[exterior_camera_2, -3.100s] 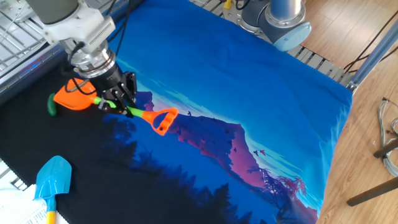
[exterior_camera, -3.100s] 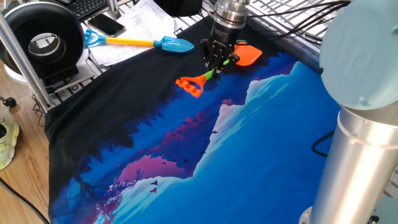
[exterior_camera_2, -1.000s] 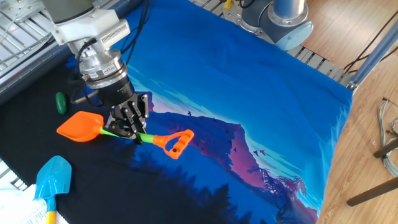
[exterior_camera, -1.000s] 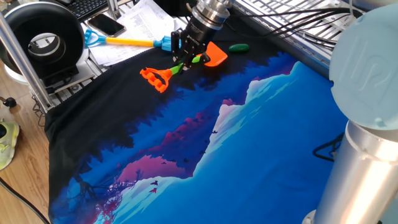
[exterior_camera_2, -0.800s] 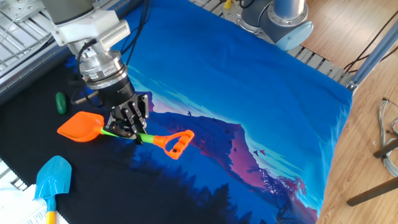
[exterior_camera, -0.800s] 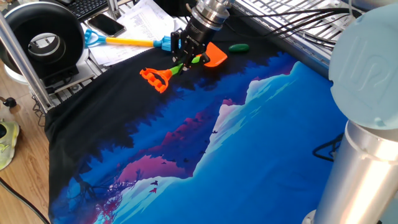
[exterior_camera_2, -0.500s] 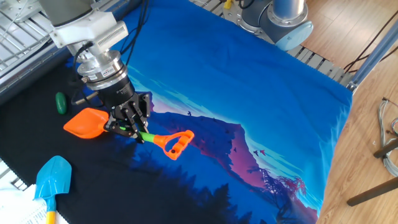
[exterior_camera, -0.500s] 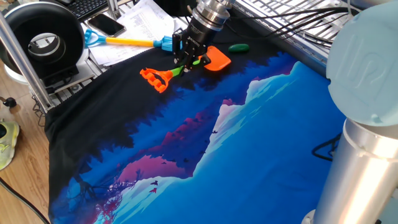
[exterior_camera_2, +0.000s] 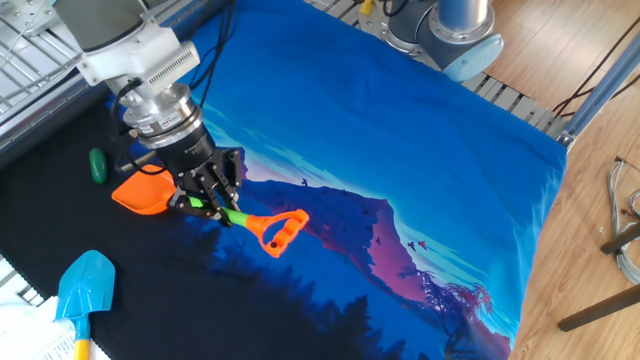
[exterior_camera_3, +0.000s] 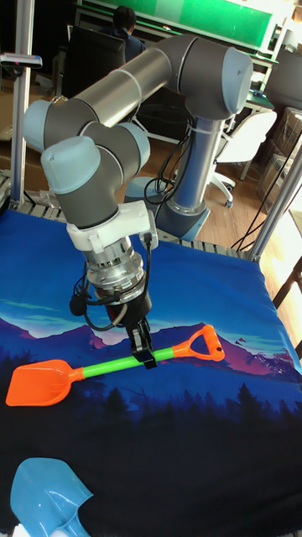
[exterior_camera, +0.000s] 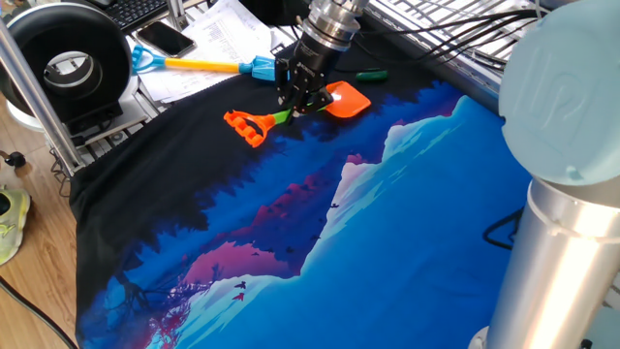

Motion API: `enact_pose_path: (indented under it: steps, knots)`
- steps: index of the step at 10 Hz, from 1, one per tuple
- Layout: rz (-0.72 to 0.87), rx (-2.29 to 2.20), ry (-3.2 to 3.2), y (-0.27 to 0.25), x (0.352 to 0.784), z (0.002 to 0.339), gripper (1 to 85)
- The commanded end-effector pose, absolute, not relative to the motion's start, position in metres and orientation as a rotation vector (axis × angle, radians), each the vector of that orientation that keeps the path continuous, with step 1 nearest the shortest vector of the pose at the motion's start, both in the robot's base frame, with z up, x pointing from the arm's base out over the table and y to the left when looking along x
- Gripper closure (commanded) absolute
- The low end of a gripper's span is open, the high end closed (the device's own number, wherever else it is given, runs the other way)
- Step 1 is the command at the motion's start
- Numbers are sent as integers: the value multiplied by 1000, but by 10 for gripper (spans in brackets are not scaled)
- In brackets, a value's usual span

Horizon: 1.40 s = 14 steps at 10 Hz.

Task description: Use a shovel to scoop up an object

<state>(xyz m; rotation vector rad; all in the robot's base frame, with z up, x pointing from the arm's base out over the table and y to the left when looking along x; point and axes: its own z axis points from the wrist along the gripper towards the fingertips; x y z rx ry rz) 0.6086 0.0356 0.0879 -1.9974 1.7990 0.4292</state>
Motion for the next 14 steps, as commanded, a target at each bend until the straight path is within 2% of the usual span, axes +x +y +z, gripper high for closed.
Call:
enact_pose_path:
  steps: [1, 14]
  knots:
    - [430, -1980, 1802, 30, 613, 88, 843]
    - [366, -2112, 1701, -20, 608, 80, 843]
